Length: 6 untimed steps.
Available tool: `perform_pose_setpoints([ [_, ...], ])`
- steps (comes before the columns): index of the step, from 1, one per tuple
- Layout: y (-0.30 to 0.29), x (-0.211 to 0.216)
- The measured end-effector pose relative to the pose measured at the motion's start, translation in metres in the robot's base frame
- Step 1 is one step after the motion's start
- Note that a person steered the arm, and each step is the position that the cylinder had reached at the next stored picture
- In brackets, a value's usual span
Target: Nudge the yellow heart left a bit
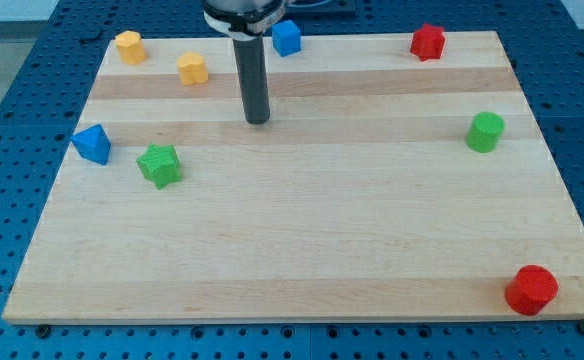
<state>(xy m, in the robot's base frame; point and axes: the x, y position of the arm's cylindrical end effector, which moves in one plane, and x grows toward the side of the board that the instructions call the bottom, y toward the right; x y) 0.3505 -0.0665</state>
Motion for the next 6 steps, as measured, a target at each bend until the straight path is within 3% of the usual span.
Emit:
perform_pose_setpoints([
  [5, -0.048, -0.107],
  [6, -0.086, -0.112],
])
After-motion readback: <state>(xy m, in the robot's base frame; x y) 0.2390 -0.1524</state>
